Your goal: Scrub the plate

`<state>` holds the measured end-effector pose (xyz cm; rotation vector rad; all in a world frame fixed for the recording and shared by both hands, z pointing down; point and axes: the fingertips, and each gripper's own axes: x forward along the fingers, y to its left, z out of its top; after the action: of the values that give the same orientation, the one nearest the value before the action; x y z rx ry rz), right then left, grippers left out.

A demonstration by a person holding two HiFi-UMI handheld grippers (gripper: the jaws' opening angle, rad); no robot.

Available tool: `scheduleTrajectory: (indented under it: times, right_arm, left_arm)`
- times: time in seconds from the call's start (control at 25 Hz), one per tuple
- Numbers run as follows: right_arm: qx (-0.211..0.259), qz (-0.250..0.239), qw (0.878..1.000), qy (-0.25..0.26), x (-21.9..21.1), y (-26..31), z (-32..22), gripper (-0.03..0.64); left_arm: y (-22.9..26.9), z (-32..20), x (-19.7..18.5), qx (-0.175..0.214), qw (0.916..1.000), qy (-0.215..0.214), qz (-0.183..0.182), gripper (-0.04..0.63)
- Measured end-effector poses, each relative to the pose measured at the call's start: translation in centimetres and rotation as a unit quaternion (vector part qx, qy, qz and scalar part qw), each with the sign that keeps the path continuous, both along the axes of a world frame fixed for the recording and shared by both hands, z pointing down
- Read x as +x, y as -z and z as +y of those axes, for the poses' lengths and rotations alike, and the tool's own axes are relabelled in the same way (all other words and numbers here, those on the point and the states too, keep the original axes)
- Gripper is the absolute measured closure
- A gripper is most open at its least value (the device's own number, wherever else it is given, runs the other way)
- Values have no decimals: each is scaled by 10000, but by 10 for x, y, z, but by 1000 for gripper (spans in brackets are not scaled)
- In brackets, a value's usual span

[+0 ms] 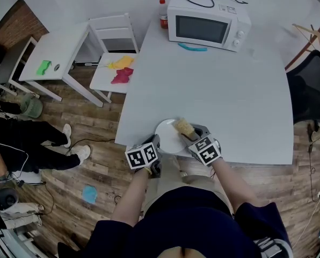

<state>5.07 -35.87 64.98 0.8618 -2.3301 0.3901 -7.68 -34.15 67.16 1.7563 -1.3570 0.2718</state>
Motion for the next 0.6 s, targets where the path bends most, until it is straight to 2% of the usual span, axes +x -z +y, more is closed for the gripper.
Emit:
scheduleTrajectory:
  times: [0.36,0.6]
  right_arm:
    - [-335,-276,9988,221,-7,-10,44,431]
    - [-461,-419,9965,550,-16,-11,71,431]
  left_arm:
    - [-8,1,-4,-100,9999,81,-104,543]
    - [-12,2,-5,-141,9997,111,-153,543]
